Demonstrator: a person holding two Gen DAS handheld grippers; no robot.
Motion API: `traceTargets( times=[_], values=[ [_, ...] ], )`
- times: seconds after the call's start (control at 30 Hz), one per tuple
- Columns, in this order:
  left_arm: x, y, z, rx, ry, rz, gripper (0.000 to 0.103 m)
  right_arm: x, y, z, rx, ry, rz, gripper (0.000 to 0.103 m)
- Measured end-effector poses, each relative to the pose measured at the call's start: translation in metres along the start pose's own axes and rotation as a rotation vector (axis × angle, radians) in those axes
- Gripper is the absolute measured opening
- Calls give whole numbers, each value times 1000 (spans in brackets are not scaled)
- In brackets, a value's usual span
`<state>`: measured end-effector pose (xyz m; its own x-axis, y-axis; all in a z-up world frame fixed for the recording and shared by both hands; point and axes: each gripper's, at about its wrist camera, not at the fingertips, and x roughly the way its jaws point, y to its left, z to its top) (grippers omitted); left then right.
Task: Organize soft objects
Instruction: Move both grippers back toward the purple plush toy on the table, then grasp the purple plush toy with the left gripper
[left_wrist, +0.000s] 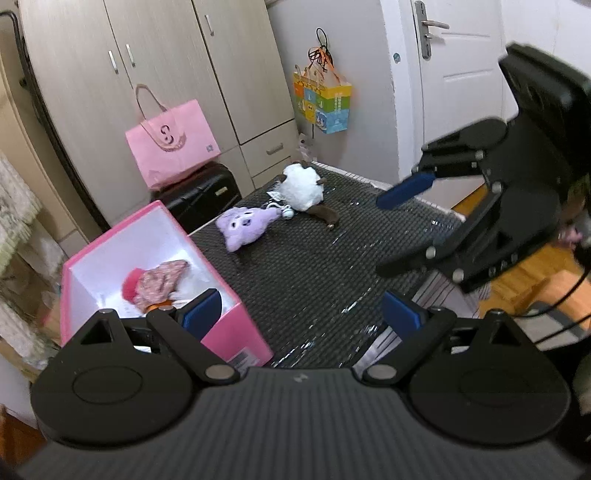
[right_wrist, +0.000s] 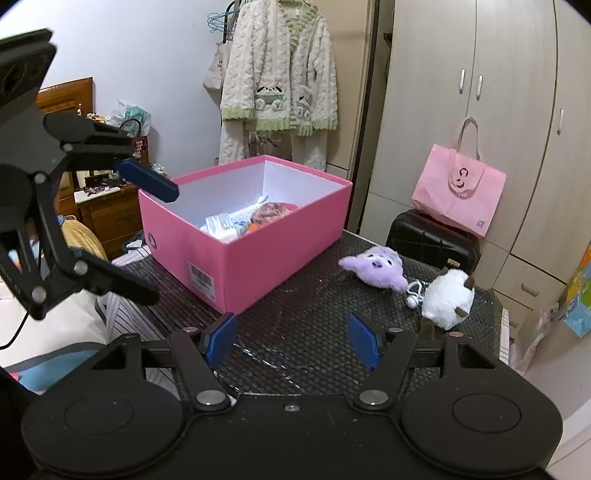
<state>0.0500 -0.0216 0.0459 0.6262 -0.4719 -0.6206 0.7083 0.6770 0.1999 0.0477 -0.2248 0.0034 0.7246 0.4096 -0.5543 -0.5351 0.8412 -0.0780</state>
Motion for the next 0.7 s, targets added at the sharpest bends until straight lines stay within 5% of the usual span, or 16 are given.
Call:
traceTargets(
  times=[0.33,0.7],
  values=[
    [43,-12,35,-44,-90,62,95,40,-54,-16,18,30,36,72],
    [128,18,73,-307,-92,105,95,102,-103,-3,-67,-59,27,72]
  ],
)
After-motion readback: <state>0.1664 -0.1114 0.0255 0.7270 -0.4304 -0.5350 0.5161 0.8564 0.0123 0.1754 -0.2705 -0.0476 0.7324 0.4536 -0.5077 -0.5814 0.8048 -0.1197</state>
